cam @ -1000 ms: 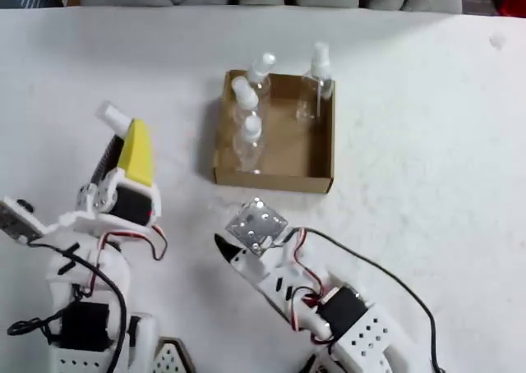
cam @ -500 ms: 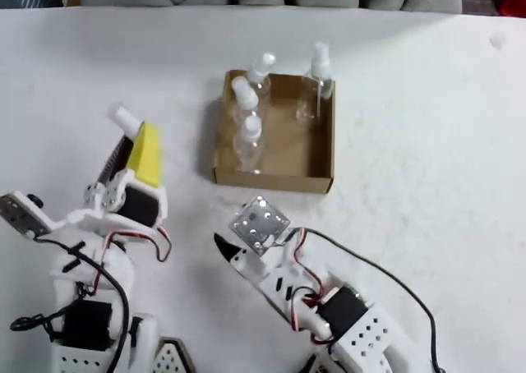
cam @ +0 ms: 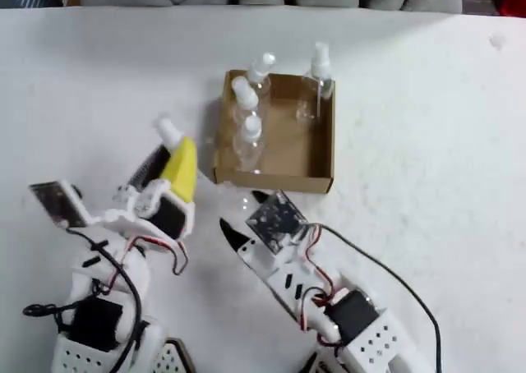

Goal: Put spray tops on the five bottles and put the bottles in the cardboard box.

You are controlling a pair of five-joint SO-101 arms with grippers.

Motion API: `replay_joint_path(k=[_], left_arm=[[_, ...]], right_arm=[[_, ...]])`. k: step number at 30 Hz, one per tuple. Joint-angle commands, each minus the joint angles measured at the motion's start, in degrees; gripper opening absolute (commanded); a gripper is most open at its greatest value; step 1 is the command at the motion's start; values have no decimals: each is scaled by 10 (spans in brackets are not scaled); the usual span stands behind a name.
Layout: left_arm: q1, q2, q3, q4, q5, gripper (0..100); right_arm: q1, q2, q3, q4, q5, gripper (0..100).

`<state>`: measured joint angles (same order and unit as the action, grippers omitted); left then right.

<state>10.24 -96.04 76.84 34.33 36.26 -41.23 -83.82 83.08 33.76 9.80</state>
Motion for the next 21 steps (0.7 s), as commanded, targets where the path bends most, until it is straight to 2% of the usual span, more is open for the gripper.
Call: replay_joint_path(k=[1,7,15,21], left_arm=[[41,-7,0,3,-16,23],[91,-8,12,1,-17,24],[121,-7,14,6,-18,24],[150,-8,29,13,-77,24]], right_arm=[[7,-65,-28,30,-4,15],[6,-93,-27,52,-2,15],[6,-97,-19,49,-1,15],[9,-98,-19,49,-1,15]])
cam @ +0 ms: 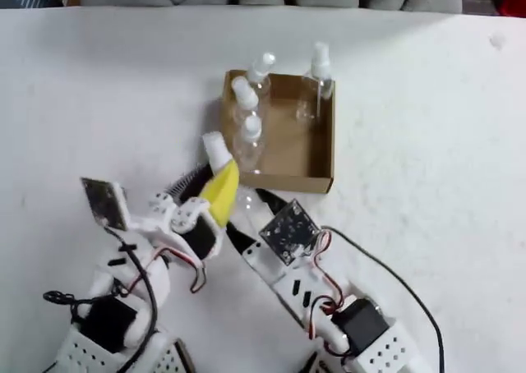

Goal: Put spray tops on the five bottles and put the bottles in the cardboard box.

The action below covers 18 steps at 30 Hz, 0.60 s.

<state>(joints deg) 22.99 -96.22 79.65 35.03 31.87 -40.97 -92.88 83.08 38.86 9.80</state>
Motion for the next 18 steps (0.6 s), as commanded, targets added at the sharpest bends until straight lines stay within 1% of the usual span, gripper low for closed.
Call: replay_joint_path(k=[1,6,11,13,15,18], left_arm=[[25,-7,1,7,-33,24],[27,-5,1,7,-37,38],[26,-5,7,14,-33,190],[23,-6,9,13,-33,223],[22,-7,9,12,-33,225],[22,-7,7,14,-33,227]], right_arm=[[7,-7,-19,-2,-1,15],[7,-7,-19,-2,-1,15],[7,-7,-19,0,-1,15],[7,-7,-19,1,-1,15],[7,-7,-19,1,-1,15],[26,-7,-19,0,-1,15]])
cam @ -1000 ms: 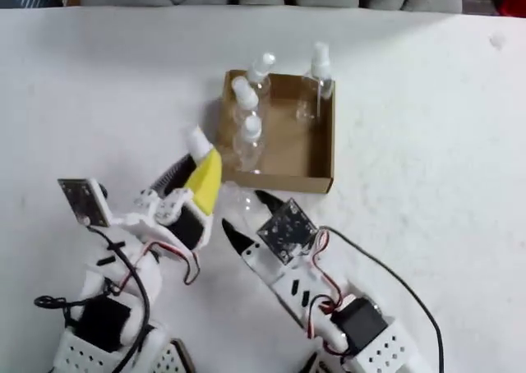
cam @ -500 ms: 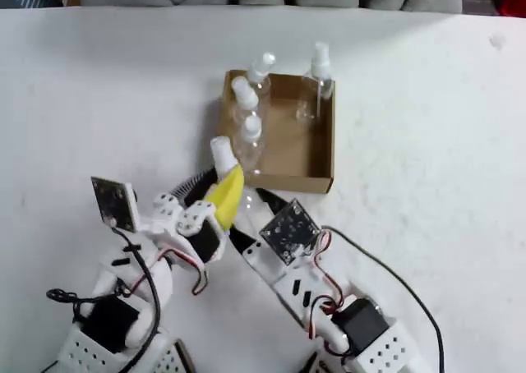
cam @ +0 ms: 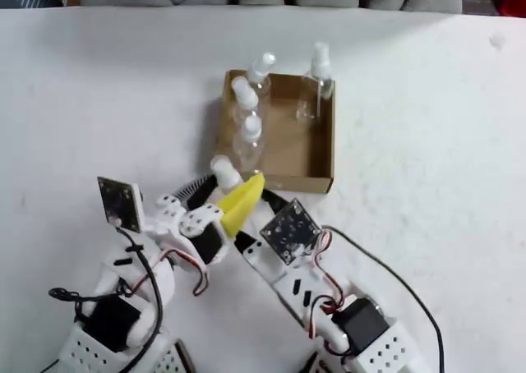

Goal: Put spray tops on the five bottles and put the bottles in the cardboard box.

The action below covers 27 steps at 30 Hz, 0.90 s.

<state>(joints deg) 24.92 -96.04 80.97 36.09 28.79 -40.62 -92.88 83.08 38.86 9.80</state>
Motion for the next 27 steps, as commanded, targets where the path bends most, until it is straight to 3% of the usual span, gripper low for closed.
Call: replay_joint_path(k=[1,11,17,27], left_arm=[[2,-8,-6,4,-3,229],[1,-9,-10,4,-6,230],[-47,-9,-35,18,-4,230],[-68,-9,-44,35,-4,226]], right_arm=[[29,-7,-19,-1,-1,15],[58,-7,-21,-2,-1,15],[79,-7,-22,-2,-1,15],[124,-8,-30,-18,-6,15]])
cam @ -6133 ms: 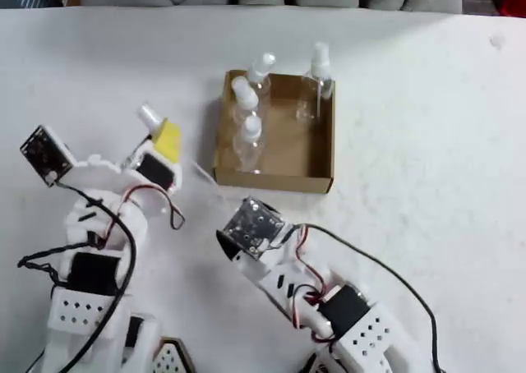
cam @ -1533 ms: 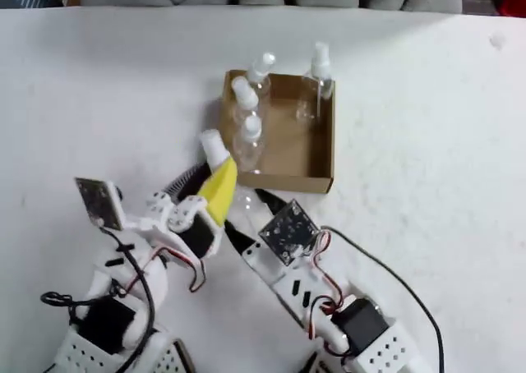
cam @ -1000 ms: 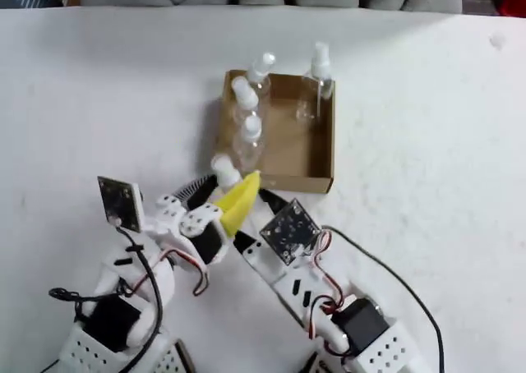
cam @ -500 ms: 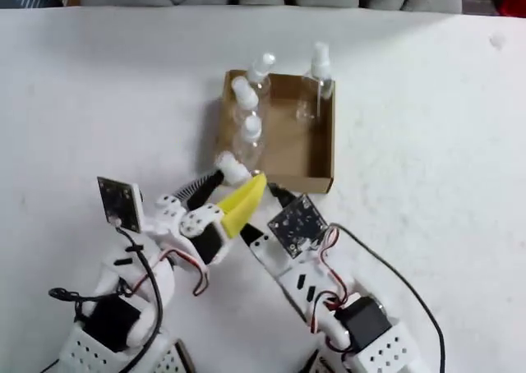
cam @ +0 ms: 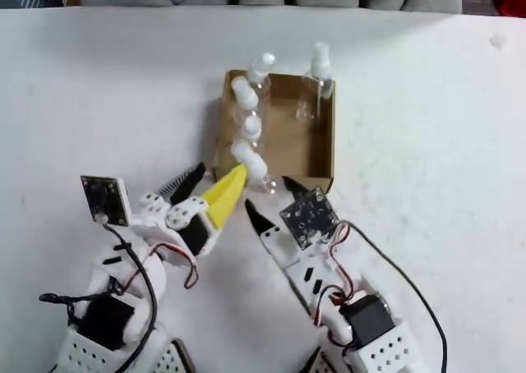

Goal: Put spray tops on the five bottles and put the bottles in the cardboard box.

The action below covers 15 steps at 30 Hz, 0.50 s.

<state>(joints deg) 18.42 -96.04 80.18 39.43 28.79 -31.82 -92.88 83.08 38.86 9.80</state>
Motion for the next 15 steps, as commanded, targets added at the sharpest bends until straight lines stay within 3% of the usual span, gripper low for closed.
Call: replay_joint_path(k=[1,11,15], left_arm=[[-3,-9,-36,4,-4,225],[-2,-9,-37,3,-4,225],[-2,-9,-35,0,-5,225]], right_arm=[[44,-8,-30,-23,-6,15],[72,-15,-47,-23,-7,15],[96,-75,-61,1,-46,15]])
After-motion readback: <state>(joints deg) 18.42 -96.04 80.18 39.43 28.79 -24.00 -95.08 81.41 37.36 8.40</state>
